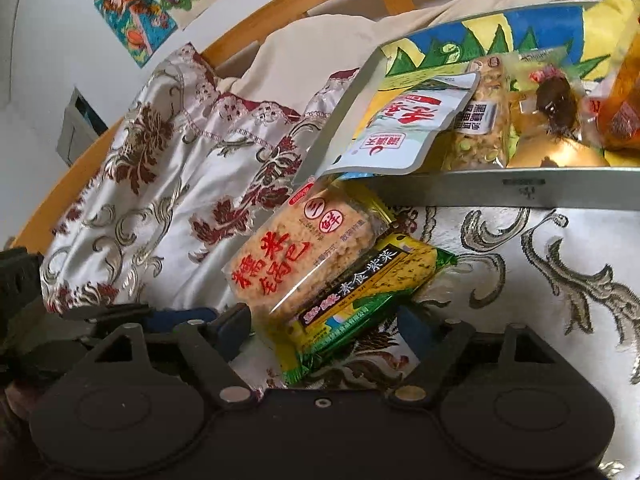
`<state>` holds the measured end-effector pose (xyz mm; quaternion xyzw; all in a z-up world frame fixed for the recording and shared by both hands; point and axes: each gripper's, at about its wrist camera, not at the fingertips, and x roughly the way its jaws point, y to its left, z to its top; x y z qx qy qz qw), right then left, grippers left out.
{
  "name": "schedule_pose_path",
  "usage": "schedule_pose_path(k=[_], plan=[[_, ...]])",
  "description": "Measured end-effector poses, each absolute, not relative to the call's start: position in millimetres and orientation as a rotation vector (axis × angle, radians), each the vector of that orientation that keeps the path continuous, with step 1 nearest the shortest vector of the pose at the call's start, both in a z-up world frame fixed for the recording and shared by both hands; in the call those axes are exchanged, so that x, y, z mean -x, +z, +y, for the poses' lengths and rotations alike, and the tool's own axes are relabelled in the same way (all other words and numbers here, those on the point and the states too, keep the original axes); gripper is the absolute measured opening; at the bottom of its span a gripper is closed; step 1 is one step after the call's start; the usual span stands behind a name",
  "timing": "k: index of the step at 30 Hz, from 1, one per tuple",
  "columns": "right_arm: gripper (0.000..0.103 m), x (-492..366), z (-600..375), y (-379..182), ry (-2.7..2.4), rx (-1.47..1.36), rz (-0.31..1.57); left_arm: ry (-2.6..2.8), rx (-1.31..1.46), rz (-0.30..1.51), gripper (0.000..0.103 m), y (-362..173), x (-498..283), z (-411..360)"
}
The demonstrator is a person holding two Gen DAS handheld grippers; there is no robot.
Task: Organize snacks
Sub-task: 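Close the left tool on the green stick snack while the right tool grasps the yellow-green pack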
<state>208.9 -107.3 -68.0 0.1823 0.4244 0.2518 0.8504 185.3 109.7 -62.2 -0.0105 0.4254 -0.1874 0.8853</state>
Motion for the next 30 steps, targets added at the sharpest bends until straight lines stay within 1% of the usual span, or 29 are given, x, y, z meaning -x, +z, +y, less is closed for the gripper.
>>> schedule_pose_path(k=[1, 2, 3, 4, 6, 8, 9, 12, 17, 19, 21, 27, 30], plan=[[0.081, -208.2, -106.9, -67.7, 0.532, -0.386, 0.891, -0.385, 0.010, 0.888, 0.059, -61.8, -185.3, 107.9], [0.076, -207.2, -106.5, -67.0, 0.531, -0.391, 0.891, -0.380, -0.004, 0.893, 0.058, -61.0, -185.2, 105.3], [0.067, -206.4, -106.3, -66.3, 0.534, -0.405, 0.893, -0.376, -0.015, 0.898, 0.057, -60.2, -184.4, 103.3], [0.062, -205.5, -107.0, -66.0, 0.535, -0.423, 0.896, -0.373, -0.023, 0.901, 0.056, -59.5, -184.1, 101.6], [0.047, -203.9, -108.5, -65.1, 0.524, -0.449, 0.899, -0.370, -0.026, 0.911, 0.051, -57.3, -182.7, 98.6], [0.041, -201.0, -111.4, -65.9, 0.508, -0.468, 0.894, -0.381, -0.025, 0.917, 0.047, -54.2, -180.3, 96.5], [0.035, -199.6, -112.9, -67.0, 0.497, -0.481, 0.895, -0.391, -0.020, 0.920, 0.046, -52.3, -179.1, 95.8], [0.034, -198.7, -117.5, -70.7, 0.482, -0.529, 0.897, -0.406, -0.020, 0.916, 0.046, -49.4, -177.3, 93.6], [0.025, -198.5, -119.8, -72.9, 0.440, -0.569, 0.911, -0.391, -0.106, 0.905, 0.046, -55.9, -176.6, 82.9], [0.023, -195.5, -123.8, -70.5, 0.429, -0.581, 0.918, -0.385, -0.129, 0.904, 0.043, -54.1, -175.3, 79.3], [0.022, -191.0, -129.1, -66.4, 0.424, -0.598, 0.924, -0.378, -0.131, 0.918, 0.030, -51.1, -175.0, 76.7], [0.019, -166.1, -149.0, -50.0, 0.427, -0.593, 0.935, -0.381, -0.204, 0.914, 0.020, -43.3, -155.8, 56.6], [0.015, -149.8, -157.6, -44.6, 0.435, -0.587, 0.952, -0.378, -0.195, 0.924, 0.019, -39.9, -144.5, 47.7]])
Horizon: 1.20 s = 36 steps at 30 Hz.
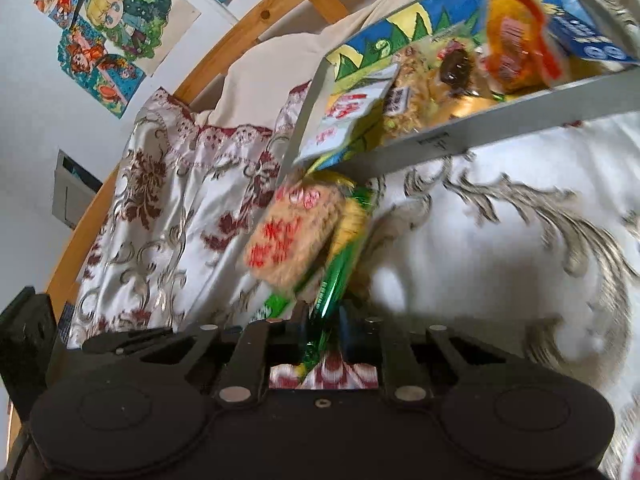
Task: Organize snacks
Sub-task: 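Close the left tool on the green stick snack while the right tool grasps the yellow-green pack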
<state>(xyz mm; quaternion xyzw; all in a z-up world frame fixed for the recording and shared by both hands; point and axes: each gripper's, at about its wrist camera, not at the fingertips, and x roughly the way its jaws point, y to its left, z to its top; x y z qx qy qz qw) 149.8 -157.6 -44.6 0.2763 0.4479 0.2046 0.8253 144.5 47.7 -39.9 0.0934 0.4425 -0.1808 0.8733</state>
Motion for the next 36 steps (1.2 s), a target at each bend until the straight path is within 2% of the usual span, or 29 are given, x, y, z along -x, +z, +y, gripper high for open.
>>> schedule_pose_path(k=[8, 10, 11, 12, 15, 17, 25, 32, 36], plan=[[0.013, -113.3, -171.8, -42.1, 0.452, -0.553, 0.986, -0.351, -0.063, 1.005, 0.022, -38.5, -129.1, 45.3], [0.017, -110.6, -169.5, -44.2, 0.459, -0.545, 0.986, -0.341, -0.086, 0.987, 0.026, -39.0, -128.4, 44.8], [0.024, -110.4, -167.9, -45.7, 0.458, -0.546, 0.988, -0.326, -0.106, 0.977, 0.027, -39.7, -128.6, 44.1], [0.030, -110.6, -166.1, -47.2, 0.455, -0.546, 0.990, -0.310, -0.124, 0.965, 0.033, -40.5, -129.4, 43.1], [0.036, -114.6, -156.1, -51.8, 0.454, -0.520, 0.995, -0.292, -0.135, 0.946, 0.049, -43.9, -135.6, 44.7], [0.038, -119.2, -151.4, -56.6, 0.455, -0.521, 1.003, -0.295, -0.114, 0.938, 0.052, -46.0, -140.9, 48.0], [0.042, -134.5, -154.0, -79.0, 0.413, -0.679, 1.022, -0.306, -0.071, 0.942, 0.049, -51.7, -149.8, 53.9], [0.025, -125.8, -156.6, -78.8, 0.394, -0.698, 1.008, -0.298, -0.116, 0.941, 0.024, -46.5, -140.3, 37.7], [0.019, -115.8, -155.7, -71.6, 0.388, -0.670, 0.985, -0.270, -0.116, 0.947, 0.021, -45.6, -131.8, 30.5]])
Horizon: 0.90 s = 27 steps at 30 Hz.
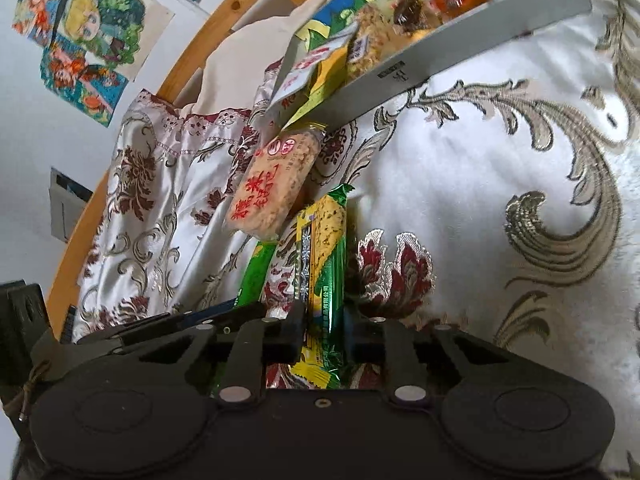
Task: Organize snacks
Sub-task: 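Close the left tool on the green stick snack while the right tool grasps the yellow-green pack, then lift both held snacks and carry them over the metal tin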
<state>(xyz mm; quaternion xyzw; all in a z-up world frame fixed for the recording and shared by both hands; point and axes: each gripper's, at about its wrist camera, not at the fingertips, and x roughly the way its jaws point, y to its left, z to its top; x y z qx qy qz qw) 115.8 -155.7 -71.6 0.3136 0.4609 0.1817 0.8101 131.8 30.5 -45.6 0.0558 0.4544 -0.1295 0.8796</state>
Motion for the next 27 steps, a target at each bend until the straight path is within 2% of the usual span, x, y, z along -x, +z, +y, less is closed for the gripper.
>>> schedule_pose_path(k=[3, 9, 19, 21, 27], plan=[[0.014, -106.9, -154.0, -59.2, 0.388, -0.605, 0.956, -0.264, -0.093, 0.966, 0.021, -43.6, -125.6, 29.0], [0.013, -95.5, -147.1, -38.1, 0.385, -0.441, 0.931, -0.314, -0.051, 0.988, 0.019, -41.5, -114.9, 18.0], [0.019, -103.0, -134.2, -48.3, 0.411, -0.446, 0.958, -0.314, -0.033, 1.024, 0.019, -51.8, -118.5, 20.3], [0.014, -102.9, -131.4, -49.2, 0.407, -0.424, 0.956, -0.317, -0.037, 1.024, 0.019, -52.8, -118.5, 20.6], [0.012, -92.9, -136.3, -40.1, 0.392, -0.352, 0.916, -0.330, -0.038, 1.032, 0.018, -47.1, -117.0, 17.0]])
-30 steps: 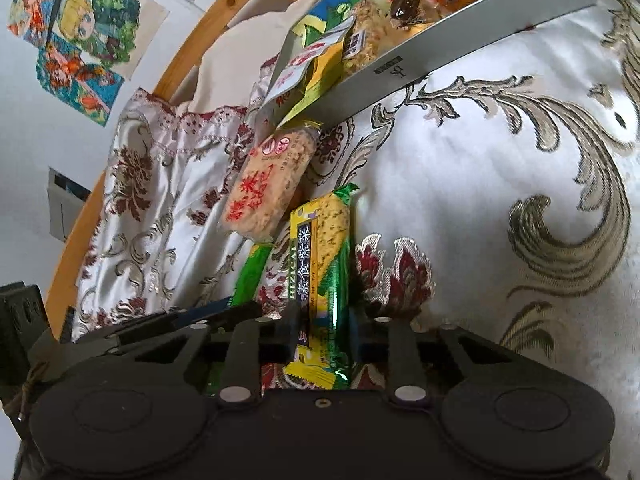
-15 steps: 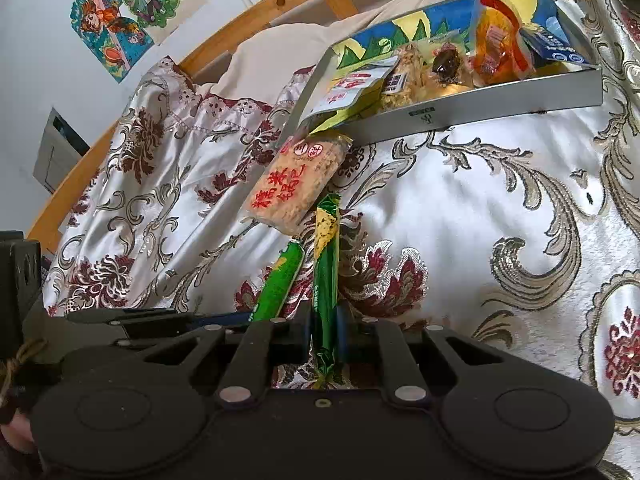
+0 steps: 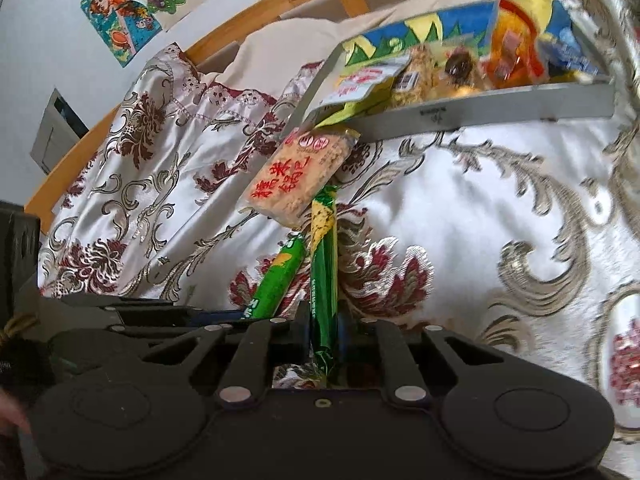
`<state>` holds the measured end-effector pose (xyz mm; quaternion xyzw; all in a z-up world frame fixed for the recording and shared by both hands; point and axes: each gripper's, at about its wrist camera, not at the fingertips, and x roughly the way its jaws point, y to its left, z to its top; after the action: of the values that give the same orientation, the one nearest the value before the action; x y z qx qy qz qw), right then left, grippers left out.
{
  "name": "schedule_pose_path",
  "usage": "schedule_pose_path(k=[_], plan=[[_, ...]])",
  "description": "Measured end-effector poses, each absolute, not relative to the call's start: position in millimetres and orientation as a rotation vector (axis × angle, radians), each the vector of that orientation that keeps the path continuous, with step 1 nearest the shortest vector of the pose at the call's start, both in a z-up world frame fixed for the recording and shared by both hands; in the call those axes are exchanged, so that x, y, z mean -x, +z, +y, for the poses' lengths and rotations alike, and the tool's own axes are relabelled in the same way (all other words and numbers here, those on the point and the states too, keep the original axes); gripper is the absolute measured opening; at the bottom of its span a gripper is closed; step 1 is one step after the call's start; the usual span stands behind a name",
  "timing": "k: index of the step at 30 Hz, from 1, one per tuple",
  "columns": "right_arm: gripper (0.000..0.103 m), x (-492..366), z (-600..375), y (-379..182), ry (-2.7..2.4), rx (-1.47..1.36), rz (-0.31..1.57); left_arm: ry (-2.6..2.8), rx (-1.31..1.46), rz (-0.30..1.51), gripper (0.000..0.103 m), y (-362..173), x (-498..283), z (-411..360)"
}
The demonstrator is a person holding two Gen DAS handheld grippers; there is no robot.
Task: Organize snacks
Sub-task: 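Lift both held snacks and carry them over the metal tin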
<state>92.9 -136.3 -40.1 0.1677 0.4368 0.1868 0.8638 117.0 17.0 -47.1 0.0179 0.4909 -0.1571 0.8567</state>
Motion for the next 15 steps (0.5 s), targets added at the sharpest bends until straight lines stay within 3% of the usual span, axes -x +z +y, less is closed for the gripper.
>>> schedule_pose_path(k=[15], plan=[[0.012, -46.9, -195.7, -4.4, 0.291, -0.419, 0.761, -0.455, 0.113, 1.002, 0.018, -14.1, -95.7, 0.5]])
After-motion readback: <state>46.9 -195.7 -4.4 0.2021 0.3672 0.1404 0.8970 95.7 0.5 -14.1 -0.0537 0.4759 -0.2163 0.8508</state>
